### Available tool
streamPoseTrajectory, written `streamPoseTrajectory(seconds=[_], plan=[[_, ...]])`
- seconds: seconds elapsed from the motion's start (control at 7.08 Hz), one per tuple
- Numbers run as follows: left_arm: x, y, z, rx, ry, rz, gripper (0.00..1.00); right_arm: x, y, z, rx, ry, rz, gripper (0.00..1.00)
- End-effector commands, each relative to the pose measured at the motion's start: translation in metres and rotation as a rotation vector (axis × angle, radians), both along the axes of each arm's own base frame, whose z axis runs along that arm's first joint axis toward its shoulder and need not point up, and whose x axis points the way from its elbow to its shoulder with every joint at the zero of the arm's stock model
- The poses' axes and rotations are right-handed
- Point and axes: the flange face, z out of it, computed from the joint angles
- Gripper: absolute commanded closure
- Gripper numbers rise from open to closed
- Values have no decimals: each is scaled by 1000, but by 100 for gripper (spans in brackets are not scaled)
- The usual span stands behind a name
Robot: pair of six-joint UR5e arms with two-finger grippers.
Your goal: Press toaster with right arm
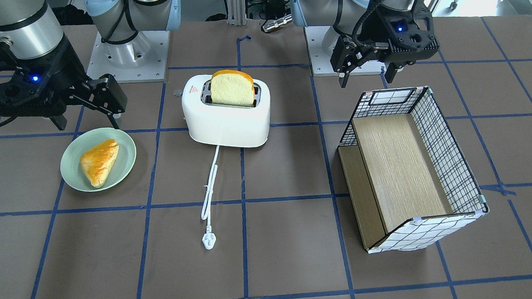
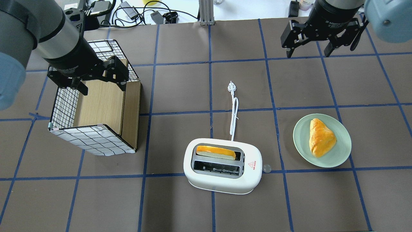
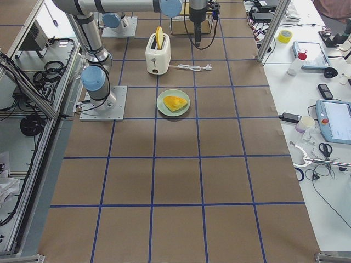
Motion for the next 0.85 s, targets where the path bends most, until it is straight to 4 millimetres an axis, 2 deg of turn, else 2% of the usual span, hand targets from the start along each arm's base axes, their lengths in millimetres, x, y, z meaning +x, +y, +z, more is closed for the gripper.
streamPoseTrajectory(seconds=[0.0, 0.42, 0.71], plan=[[0, 0, 0, -1, 0, 0, 0, 0, 0, -1, 5, 0, 0, 0], [0, 0, 0, 1, 0, 0, 0, 1, 1, 0, 6, -5, 0, 0], [0, 0, 0, -1, 0, 0, 0, 1, 10, 3, 32, -9, -1, 0]])
